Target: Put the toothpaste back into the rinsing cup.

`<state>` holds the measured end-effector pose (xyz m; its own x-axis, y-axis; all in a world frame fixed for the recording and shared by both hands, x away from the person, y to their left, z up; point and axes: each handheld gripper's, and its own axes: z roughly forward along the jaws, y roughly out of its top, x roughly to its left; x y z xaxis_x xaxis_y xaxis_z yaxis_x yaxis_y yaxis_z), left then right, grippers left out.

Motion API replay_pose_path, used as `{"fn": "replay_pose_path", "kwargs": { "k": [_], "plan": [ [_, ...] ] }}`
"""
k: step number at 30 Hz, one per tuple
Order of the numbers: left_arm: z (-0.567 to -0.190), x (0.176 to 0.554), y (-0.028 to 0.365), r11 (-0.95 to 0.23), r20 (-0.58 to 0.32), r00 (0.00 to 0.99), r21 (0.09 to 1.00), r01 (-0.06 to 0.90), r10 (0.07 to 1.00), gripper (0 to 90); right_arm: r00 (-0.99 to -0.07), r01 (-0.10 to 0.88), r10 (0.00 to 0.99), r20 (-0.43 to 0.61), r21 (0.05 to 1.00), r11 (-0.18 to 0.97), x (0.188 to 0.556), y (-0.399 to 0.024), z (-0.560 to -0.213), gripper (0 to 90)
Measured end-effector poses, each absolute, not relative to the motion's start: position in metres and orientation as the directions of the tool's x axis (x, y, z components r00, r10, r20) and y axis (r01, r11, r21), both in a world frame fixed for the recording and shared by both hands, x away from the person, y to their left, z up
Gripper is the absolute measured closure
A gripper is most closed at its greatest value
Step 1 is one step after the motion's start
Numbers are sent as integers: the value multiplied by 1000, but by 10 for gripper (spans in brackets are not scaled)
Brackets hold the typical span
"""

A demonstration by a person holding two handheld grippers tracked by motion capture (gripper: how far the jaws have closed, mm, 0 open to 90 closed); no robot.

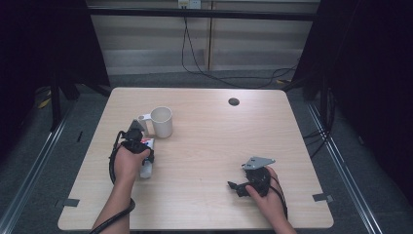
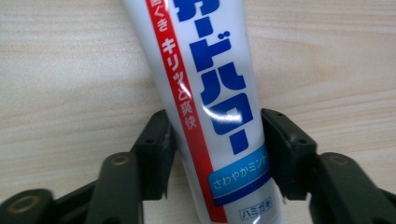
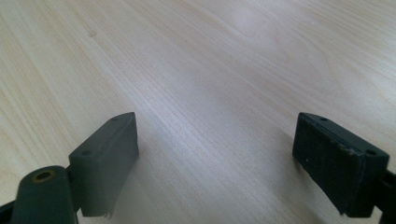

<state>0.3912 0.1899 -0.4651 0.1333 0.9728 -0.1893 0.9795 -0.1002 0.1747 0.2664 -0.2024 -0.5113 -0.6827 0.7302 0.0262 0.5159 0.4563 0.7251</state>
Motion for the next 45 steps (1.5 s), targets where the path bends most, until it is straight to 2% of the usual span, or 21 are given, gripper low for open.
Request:
{"fn": "replay_pose_path", "kwargs": {
  "k": [3,7,12,19,37,41,45],
  "plan": [
    [-463,391,190,-132,-186,163,167,977,969,572,-684,515,729,25,725,457,267,-202,-511,141],
    [-461,389,191,-153,-174,179,154,976,968,620,-685,514,729,25,725,458,267,-203,-511,141],
    [-459,386,195,-179,-165,204,156,971,965,634,-685,514,728,24,725,459,267,-203,-511,140],
    [-460,384,199,-182,-161,206,152,972,965,628,-685,514,729,25,725,458,267,-203,-511,141],
    [-464,396,193,-143,-147,173,197,970,974,487,-684,515,729,25,725,458,266,-203,-511,141],
    [-464,399,189,-144,-131,169,184,972,977,496,-683,515,730,25,725,458,266,-202,-511,141],
    [-460,400,187,-183,-110,203,170,968,973,591,-684,515,729,25,724,458,266,-203,-511,141]
  ]
}}
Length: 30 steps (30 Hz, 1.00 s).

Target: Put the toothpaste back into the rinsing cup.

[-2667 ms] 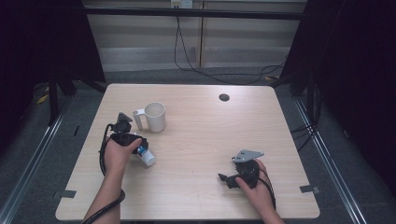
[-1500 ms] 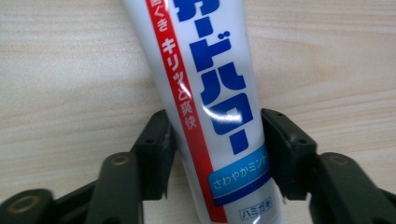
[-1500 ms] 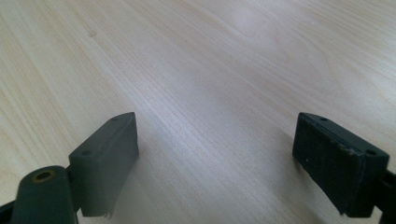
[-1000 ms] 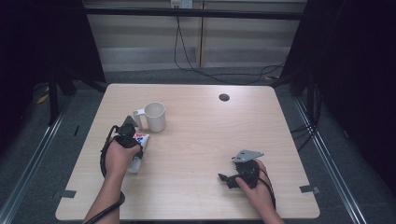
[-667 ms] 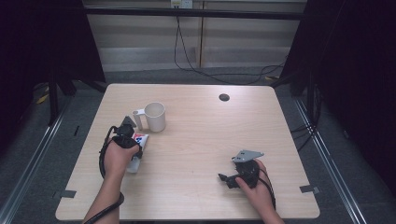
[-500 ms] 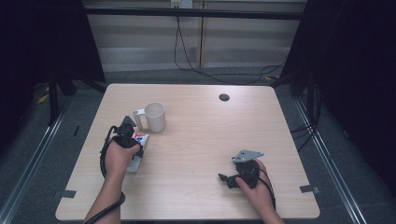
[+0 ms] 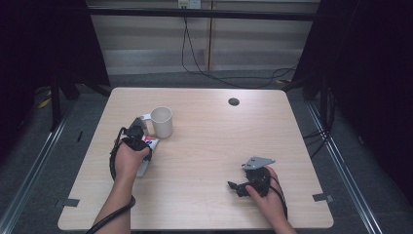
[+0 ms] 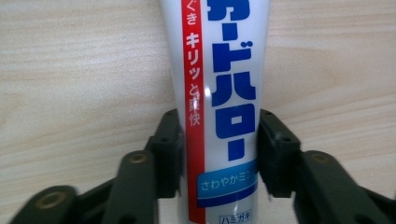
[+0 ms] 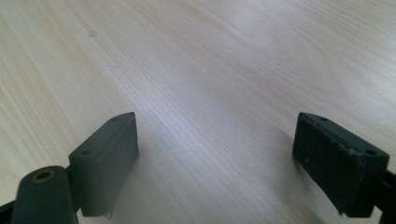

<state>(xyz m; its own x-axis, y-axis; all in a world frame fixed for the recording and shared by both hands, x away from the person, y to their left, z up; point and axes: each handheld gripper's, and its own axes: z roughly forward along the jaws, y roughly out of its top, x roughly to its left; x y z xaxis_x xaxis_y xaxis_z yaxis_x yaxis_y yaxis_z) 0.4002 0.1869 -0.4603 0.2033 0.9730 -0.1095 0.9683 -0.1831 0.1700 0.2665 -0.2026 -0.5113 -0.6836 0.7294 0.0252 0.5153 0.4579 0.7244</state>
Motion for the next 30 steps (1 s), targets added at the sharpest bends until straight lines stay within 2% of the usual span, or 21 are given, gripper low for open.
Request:
{"fn": "replay_pose_path", "kwargs": {
  "k": [4,15,27,30],
  "plan": [
    [-459,398,187,-199,-121,221,172,965,968,647,-684,514,729,24,725,459,267,-203,-511,141],
    [-440,385,197,-236,-162,275,221,946,948,655,-684,514,729,25,725,458,267,-203,-511,141],
    [-417,374,214,-218,-182,275,283,934,944,662,-684,515,729,25,725,458,267,-203,-511,141],
    [-411,374,219,-204,-182,273,324,924,945,664,-684,515,729,25,725,458,267,-203,-511,141]
  ]
}}
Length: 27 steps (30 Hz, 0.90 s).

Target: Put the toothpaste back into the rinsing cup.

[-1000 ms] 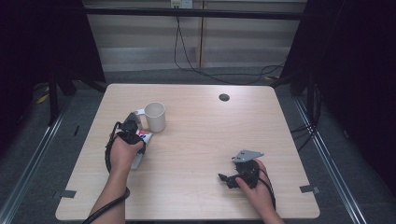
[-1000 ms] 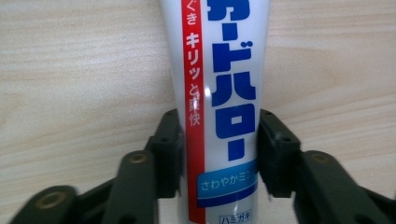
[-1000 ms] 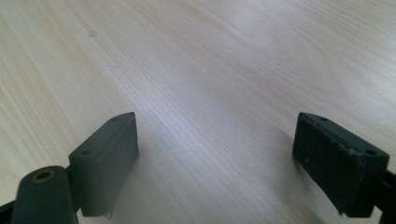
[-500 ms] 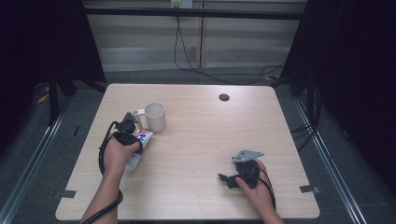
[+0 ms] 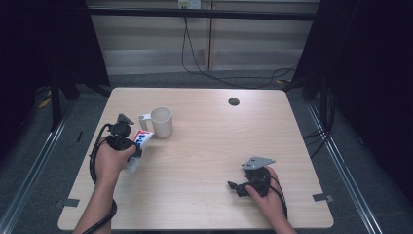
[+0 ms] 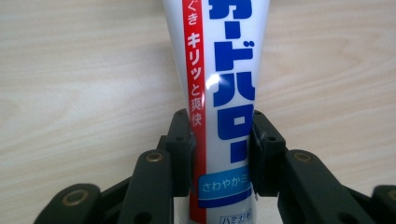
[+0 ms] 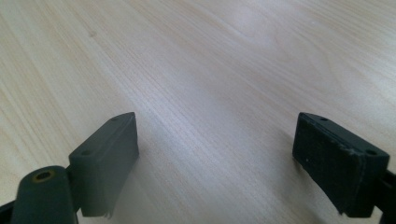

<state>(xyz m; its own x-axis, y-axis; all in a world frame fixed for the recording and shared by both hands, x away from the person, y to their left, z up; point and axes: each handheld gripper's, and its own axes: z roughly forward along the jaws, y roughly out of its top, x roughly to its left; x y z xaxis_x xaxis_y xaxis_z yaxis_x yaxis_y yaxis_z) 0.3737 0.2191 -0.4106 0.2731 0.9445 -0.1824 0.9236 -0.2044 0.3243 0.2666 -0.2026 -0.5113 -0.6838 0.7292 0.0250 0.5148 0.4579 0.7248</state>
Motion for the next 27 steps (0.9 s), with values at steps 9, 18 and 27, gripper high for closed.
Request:
{"fn": "replay_pose_path", "kwargs": {
  "k": [9,18,27],
  "plan": [
    [-394,371,225,-171,-196,288,462,870,937,667,-684,514,729,24,725,458,267,-203,-511,141],
    [-375,368,225,-134,-204,299,570,810,932,669,-684,514,729,25,725,458,267,-203,-511,140],
    [-368,369,219,-154,-182,344,640,753,921,671,-684,514,729,25,725,458,267,-203,-511,140]
  ]
}}
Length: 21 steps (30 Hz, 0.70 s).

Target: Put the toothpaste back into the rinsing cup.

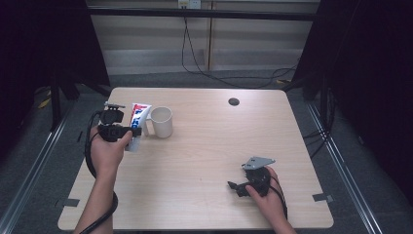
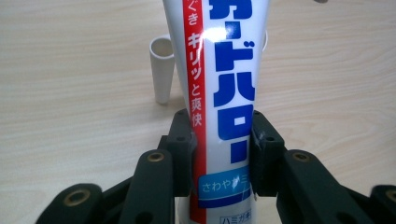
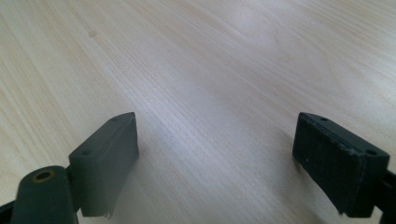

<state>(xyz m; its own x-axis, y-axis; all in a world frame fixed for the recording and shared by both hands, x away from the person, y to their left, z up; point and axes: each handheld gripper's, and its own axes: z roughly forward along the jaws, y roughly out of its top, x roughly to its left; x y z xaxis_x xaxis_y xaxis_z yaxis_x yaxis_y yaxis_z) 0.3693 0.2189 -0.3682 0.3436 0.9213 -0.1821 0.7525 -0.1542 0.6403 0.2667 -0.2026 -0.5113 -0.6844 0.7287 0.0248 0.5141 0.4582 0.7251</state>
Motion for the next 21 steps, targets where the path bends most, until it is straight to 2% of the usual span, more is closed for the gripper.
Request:
{"fn": "replay_pose_path", "kwargs": {
  "k": [21],
  "plan": [
    [-357,376,197,-108,-156,369,790,604,916,671,-684,514,729,24,725,459,267,-203,-511,141]
  ]
}}
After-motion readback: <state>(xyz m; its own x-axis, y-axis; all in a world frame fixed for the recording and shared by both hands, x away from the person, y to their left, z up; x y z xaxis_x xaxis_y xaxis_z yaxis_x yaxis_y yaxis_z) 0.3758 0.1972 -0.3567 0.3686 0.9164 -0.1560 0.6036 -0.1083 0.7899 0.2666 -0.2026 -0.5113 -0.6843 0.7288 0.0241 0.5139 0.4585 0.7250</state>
